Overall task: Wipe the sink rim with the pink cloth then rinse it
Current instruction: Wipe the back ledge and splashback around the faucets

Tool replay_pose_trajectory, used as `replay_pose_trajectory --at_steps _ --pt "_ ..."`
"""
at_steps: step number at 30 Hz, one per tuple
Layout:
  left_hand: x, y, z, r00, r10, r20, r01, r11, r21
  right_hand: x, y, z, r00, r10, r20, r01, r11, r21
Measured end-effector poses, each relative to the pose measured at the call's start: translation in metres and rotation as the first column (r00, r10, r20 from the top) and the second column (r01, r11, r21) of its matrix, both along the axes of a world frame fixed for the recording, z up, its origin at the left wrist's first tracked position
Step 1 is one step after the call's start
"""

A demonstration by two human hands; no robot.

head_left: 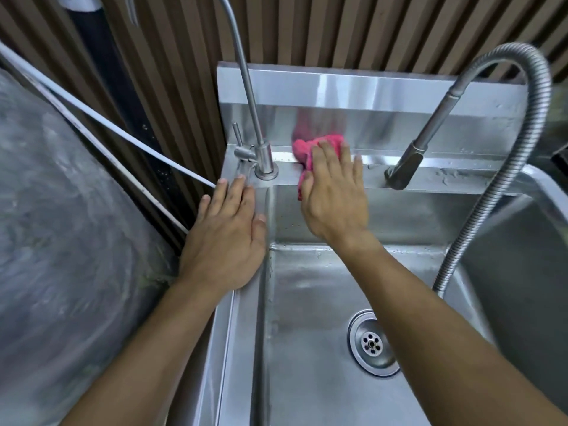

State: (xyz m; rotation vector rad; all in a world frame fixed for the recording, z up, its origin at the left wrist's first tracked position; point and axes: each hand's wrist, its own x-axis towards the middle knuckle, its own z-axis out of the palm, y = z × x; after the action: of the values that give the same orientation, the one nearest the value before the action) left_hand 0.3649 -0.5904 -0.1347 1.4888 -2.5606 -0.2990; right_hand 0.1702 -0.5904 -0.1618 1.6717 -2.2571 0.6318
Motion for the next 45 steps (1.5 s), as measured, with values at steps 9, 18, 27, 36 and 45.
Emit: replay_pose_trajectory --at_steps 9,18,27,36,45 --pt "0.001 0.001 0.0 0.999 -0.018 0.037 0.018 1.0 -0.007 0.011 -0.008 0.003 0.893 -0.38 0.241 0.39 0.921 0.004" --pt "0.0 0.001 0.003 0.998 -0.019 0.054 0.02 0.999 -0.026 0.011 -0.011 -0.004 0.994 0.092 0.062 -0.085 0.991 -0.105" --pt "-0.002 0.005 0.007 0.997 -0.005 0.083 0.007 1.0 -0.027 -0.016 -0.001 0.03 0.861 -0.08 0.503 0.264 0.914 -0.308" --pt "0.0 0.003 0.005 0.998 -0.005 0.058 0.005 1.0 0.007 -0.051 -0.048 0.05 0.569 0.561 -0.601 -0.56 0.8 0.216" --pt "-0.002 0.003 0.002 0.999 0.013 0.041 -0.014 1.0 0.022 -0.028 -0.109 0.089 0.031 0.673 -0.739 -0.44 0.673 0.594"
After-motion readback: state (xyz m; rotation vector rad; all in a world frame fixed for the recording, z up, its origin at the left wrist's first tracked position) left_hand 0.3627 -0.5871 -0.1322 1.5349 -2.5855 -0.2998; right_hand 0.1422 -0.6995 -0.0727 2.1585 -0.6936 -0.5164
